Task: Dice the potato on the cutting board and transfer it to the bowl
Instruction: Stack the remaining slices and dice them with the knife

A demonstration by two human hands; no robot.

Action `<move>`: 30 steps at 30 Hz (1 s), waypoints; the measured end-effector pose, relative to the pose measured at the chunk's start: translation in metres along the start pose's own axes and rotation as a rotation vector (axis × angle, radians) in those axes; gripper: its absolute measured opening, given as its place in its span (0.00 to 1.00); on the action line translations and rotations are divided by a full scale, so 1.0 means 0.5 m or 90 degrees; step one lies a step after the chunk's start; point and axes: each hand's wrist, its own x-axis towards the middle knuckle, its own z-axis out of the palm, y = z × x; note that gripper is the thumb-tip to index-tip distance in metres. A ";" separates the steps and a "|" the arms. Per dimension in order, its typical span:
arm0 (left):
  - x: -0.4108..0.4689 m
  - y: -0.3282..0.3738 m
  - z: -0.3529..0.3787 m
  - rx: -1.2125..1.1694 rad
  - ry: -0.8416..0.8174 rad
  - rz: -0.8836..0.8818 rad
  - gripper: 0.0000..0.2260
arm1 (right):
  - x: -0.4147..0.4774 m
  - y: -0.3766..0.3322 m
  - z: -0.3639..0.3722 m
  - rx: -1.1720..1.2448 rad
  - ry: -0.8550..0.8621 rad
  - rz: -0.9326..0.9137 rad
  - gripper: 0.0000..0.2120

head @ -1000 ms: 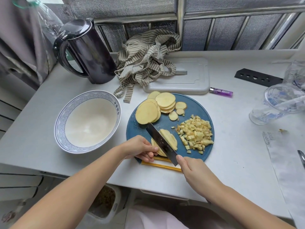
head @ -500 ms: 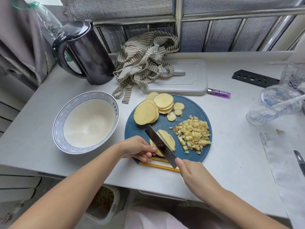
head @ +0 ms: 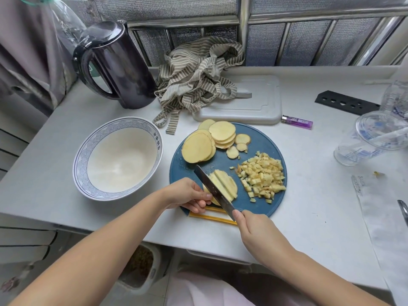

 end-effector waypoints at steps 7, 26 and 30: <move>0.004 -0.001 0.000 0.006 0.004 0.007 0.08 | 0.005 -0.004 -0.003 0.028 -0.019 0.010 0.20; 0.007 0.001 0.001 0.014 0.000 0.003 0.08 | 0.035 -0.008 -0.008 0.012 -0.057 0.001 0.22; 0.006 0.002 0.002 0.013 0.002 0.007 0.08 | 0.049 -0.001 0.016 0.004 -0.035 0.014 0.21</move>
